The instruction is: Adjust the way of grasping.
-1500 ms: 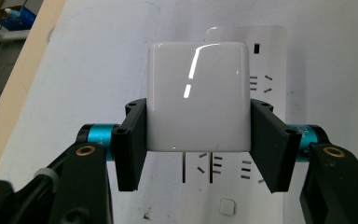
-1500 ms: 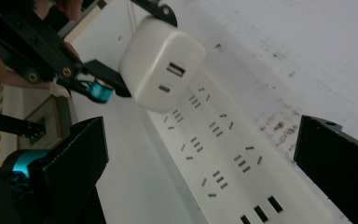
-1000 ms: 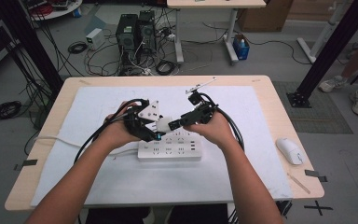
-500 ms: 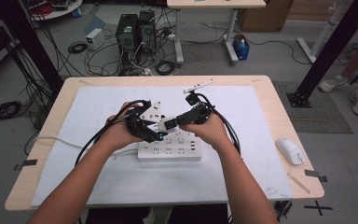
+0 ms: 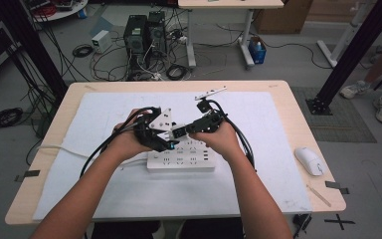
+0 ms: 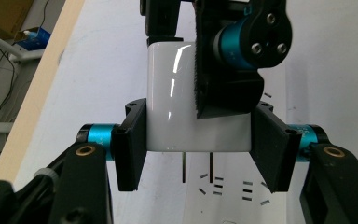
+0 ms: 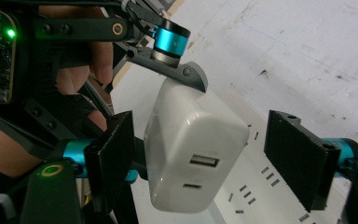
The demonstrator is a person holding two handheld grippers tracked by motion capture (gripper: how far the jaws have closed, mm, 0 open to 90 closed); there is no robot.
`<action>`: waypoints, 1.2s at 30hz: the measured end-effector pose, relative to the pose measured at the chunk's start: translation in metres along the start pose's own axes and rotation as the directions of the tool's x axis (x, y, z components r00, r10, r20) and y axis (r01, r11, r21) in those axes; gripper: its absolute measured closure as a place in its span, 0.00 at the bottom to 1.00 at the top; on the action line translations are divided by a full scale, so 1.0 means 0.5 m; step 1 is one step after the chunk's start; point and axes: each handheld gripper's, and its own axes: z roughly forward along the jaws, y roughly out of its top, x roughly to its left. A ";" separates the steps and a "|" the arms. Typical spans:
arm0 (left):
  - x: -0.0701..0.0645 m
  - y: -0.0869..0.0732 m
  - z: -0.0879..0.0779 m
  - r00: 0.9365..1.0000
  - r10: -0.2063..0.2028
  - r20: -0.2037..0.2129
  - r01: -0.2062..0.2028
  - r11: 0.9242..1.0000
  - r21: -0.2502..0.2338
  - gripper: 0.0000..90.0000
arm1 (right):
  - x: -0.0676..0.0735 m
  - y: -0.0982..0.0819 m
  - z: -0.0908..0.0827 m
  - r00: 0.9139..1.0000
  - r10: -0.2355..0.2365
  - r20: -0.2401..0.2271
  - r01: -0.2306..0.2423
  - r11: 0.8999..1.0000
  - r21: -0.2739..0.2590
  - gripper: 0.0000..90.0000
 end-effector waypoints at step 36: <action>-0.006 -0.004 -0.004 0.998 0.045 -0.032 -0.044 0.999 0.023 0.47 | -0.018 -0.007 0.012 0.987 0.085 -0.139 -0.092 0.995 -0.046 0.64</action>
